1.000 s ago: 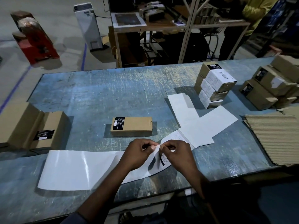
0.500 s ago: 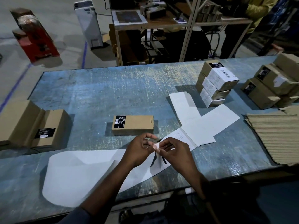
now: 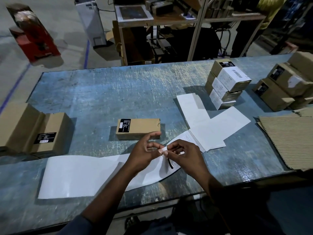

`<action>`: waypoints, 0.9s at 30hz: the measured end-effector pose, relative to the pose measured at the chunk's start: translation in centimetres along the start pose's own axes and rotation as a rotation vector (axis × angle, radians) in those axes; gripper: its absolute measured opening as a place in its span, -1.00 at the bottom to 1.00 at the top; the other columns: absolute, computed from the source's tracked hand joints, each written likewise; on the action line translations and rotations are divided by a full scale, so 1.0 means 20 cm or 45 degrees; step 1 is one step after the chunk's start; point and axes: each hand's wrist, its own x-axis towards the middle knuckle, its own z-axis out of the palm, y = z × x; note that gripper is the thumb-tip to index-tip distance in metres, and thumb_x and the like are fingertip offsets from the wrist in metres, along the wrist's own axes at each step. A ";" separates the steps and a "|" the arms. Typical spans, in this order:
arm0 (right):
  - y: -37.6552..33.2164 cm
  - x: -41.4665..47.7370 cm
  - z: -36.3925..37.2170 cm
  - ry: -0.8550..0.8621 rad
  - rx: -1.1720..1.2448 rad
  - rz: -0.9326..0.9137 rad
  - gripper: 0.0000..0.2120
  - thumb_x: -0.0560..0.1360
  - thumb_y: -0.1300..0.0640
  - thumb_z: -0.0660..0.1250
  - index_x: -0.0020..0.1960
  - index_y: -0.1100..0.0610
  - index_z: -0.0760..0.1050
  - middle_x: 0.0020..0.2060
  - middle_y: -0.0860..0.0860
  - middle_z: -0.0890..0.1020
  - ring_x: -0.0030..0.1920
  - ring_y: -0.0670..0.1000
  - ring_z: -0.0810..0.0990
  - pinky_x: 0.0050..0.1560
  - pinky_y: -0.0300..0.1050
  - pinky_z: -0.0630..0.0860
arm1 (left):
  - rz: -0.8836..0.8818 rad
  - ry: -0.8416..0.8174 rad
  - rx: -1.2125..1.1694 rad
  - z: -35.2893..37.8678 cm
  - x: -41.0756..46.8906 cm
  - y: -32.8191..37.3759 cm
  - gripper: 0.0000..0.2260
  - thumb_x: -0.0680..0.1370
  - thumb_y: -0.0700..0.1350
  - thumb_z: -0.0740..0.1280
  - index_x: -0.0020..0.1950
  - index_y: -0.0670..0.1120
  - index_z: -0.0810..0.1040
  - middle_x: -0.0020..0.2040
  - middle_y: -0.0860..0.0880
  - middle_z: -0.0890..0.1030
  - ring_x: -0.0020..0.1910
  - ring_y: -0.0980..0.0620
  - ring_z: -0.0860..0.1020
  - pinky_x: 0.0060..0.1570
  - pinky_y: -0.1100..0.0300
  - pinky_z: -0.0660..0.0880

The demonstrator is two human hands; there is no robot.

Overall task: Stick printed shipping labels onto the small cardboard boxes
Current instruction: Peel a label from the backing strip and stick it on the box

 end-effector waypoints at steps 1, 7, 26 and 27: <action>-0.01 0.00 0.00 0.006 -0.001 0.002 -0.82 0.34 0.01 0.62 -0.16 0.03 0.67 -0.24 -0.08 0.72 -0.20 -0.05 0.66 -0.17 -0.23 0.57 | 0.003 -0.014 -0.013 0.00 0.00 0.00 -0.50 0.55 -0.26 0.46 0.40 0.10 0.46 -0.06 0.00 0.73 0.02 0.14 0.66 0.00 0.35 0.49; 0.00 0.02 0.00 0.009 0.014 0.025 -0.83 0.36 0.07 0.62 -0.15 0.06 0.66 -0.23 -0.04 0.72 -0.19 -0.07 0.67 -0.19 -0.35 0.52 | -0.105 -0.018 -0.186 0.00 0.02 -0.01 -0.44 0.54 -0.40 0.37 0.42 0.10 0.48 0.01 -0.10 0.71 0.05 0.05 0.65 0.06 0.21 0.52; -0.02 0.02 -0.02 -0.007 -0.405 -0.274 -0.88 0.50 0.06 0.41 -0.08 0.04 0.73 -0.21 -0.10 0.75 -0.20 -0.17 0.69 -0.14 -0.21 0.63 | 0.065 -0.025 0.169 -0.01 0.00 0.09 -0.29 0.51 -0.16 0.53 0.57 0.18 0.31 -0.05 0.06 0.76 0.08 0.16 0.69 0.30 0.09 0.52; -0.01 0.02 -0.02 -0.020 -0.483 -0.329 -0.82 0.51 0.03 0.35 -0.09 0.05 0.72 -0.22 -0.07 0.74 -0.23 -0.12 0.67 -0.17 -0.11 0.63 | 0.064 -0.028 0.157 -0.01 0.00 0.09 -0.28 0.50 -0.16 0.54 0.57 0.18 0.31 -0.05 0.05 0.76 0.07 0.15 0.69 0.31 0.07 0.52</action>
